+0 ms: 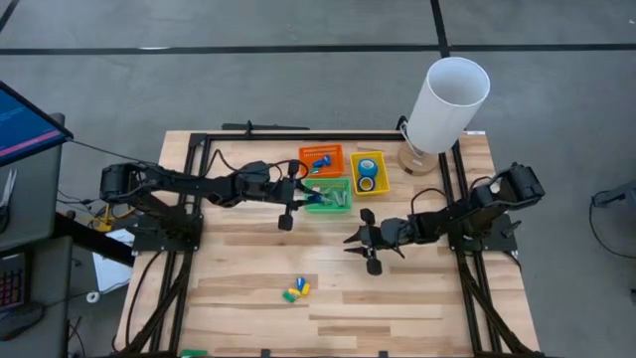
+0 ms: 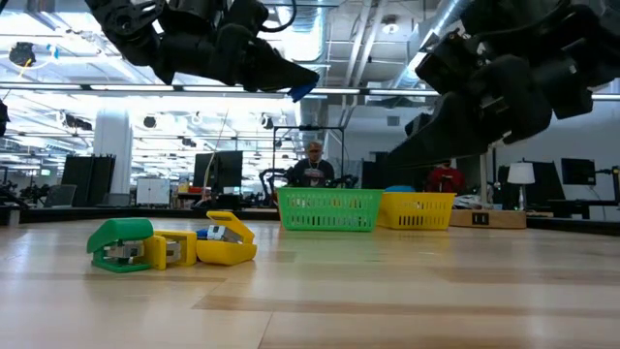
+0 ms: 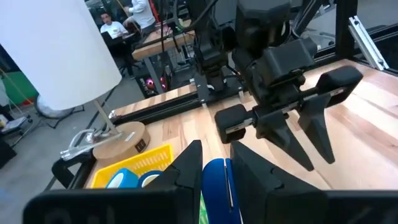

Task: Pick and place Stapler, Stapler remover, tape
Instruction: Put the blue stapler into the orange bin

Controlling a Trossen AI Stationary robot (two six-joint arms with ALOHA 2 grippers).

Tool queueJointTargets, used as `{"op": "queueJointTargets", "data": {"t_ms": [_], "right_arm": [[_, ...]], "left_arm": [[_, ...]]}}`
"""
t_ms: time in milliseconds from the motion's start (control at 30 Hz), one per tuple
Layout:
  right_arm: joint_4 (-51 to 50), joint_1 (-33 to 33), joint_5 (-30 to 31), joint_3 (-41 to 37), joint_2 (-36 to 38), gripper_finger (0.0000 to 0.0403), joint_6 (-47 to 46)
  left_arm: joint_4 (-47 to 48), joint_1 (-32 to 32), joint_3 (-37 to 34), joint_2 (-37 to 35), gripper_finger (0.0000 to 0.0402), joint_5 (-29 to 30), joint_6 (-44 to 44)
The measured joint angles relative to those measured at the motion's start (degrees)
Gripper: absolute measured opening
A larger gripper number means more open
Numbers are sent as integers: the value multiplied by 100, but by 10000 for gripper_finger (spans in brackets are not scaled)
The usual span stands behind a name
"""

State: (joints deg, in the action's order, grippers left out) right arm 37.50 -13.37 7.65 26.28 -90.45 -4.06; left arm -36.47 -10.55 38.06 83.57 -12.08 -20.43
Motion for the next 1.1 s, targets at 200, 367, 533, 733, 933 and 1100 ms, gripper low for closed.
{"op": "queueJointTargets", "data": {"t_ms": [200, 367, 533, 733, 933, 1100], "right_arm": [[-24, -48, 272, 4, 86, 101, 162], [-37, -48, 276, 4, 96, 101, 160], [-39, -48, 276, 4, 96, 101, 147], [-42, -48, 276, 4, 98, 101, 147], [-46, -21, 276, 4, 101, 101, 149], [-48, 7, 276, 4, 101, 101, 147]], "left_arm": [[-369, -17, -4, 337, 62, -145, 278], [-1208, -342, 33, 846, 59, -118, 721], [-1284, -906, 470, 1332, 57, -613, 1410], [-1090, -1676, 865, 1580, 57, -1736, 2166], [-1053, -2398, 1106, 1578, 58, -2674, 2860], [-118, -3075, 1339, 1574, 60, -2535, 3187]]}}
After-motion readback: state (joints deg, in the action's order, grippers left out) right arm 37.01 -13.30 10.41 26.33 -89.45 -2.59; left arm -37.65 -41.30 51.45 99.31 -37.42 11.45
